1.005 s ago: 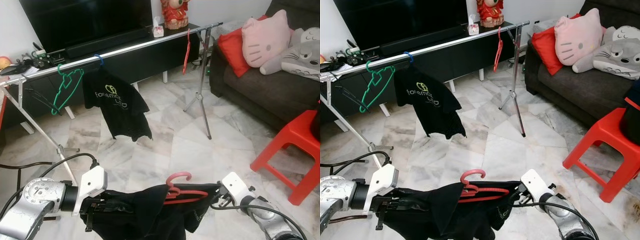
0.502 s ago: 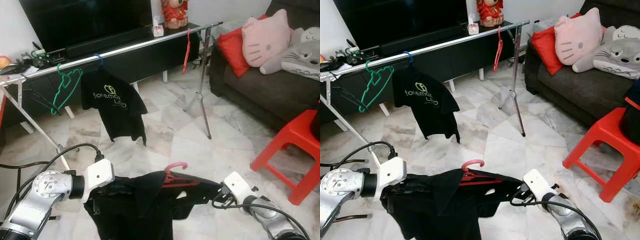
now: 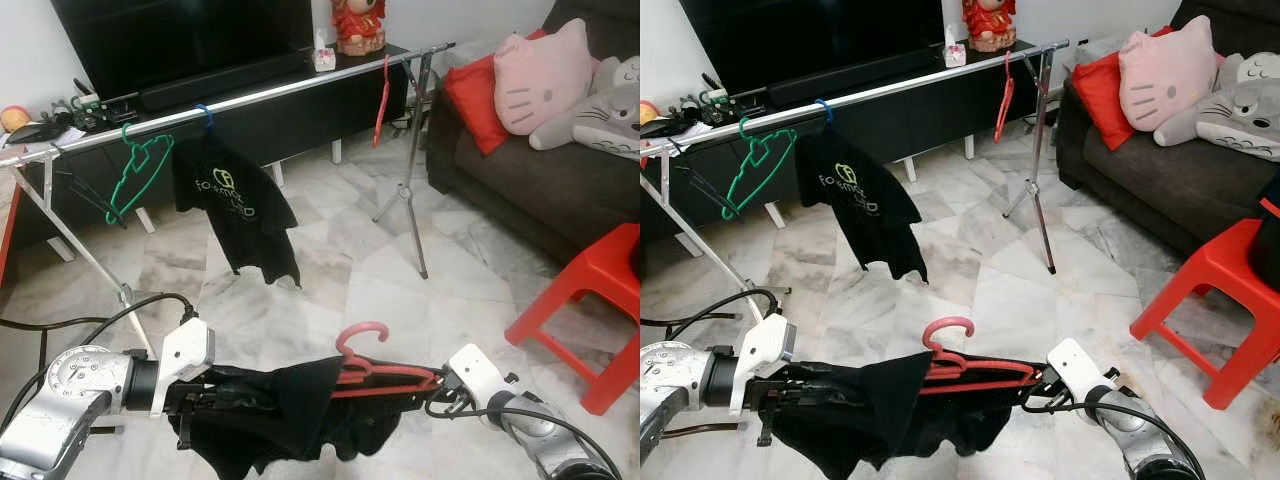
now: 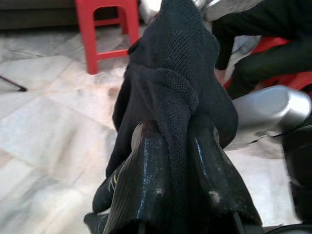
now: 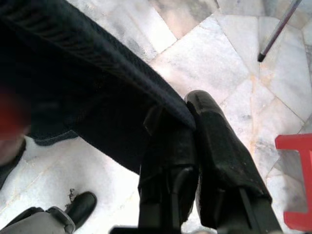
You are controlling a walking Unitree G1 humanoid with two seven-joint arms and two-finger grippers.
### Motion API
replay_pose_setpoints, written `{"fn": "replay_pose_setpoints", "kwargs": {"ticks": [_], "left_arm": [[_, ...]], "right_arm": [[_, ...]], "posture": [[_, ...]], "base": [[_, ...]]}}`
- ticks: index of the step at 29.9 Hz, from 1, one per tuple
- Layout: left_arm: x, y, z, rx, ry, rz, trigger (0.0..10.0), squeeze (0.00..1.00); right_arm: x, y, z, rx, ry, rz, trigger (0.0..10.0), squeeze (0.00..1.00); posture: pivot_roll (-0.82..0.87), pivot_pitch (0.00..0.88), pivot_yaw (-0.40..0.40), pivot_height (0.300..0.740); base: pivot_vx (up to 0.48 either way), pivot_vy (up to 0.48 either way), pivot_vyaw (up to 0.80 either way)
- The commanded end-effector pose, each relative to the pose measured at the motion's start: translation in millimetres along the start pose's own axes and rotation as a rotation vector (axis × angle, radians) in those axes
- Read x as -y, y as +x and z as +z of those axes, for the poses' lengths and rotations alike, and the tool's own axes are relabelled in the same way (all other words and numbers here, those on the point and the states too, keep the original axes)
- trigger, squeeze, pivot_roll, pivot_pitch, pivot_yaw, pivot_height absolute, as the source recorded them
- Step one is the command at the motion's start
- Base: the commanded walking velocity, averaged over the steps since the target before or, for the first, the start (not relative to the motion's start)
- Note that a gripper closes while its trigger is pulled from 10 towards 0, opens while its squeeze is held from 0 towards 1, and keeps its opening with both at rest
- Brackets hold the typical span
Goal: Hang hanger
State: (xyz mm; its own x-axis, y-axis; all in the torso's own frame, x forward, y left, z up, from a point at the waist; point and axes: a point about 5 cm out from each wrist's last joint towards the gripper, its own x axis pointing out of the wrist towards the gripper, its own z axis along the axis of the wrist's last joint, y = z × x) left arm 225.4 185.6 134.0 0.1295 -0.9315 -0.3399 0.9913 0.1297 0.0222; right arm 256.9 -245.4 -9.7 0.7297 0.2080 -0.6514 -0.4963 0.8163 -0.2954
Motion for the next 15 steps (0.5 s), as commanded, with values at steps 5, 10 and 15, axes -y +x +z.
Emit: {"fn": "replay_pose_setpoints", "kwargs": {"ticks": [5,10,15], "left_arm": [[7.1,-13.2,7.3,-0.043,0.021,-0.063,10.0,0.0],[10.0,-6.5,-15.7,-0.229,0.049,-0.074,10.0,0.0],[7.6,-0.2,-26.9,-0.298,0.086,-0.033,10.0,0.0]], "right_arm": [[13.1,-9.6,-18.5,-0.089,0.02,-0.061,0.0,0.0],[17.3,-7.9,-10.9,-0.061,0.038,-0.065,0.0,0.0],[16.0,-5.3,-0.5,0.001,0.06,-0.018,0.0,0.0]], "posture": [[-0.2,0.0,0.081,0.74],[-0.2,0.0,0.084,0.74],[-0.2,0.0,0.082,0.74]], "base": [[0.0,0.0,0.0],[0.0,0.0,0.0],[0.0,0.0,0.0]]}}
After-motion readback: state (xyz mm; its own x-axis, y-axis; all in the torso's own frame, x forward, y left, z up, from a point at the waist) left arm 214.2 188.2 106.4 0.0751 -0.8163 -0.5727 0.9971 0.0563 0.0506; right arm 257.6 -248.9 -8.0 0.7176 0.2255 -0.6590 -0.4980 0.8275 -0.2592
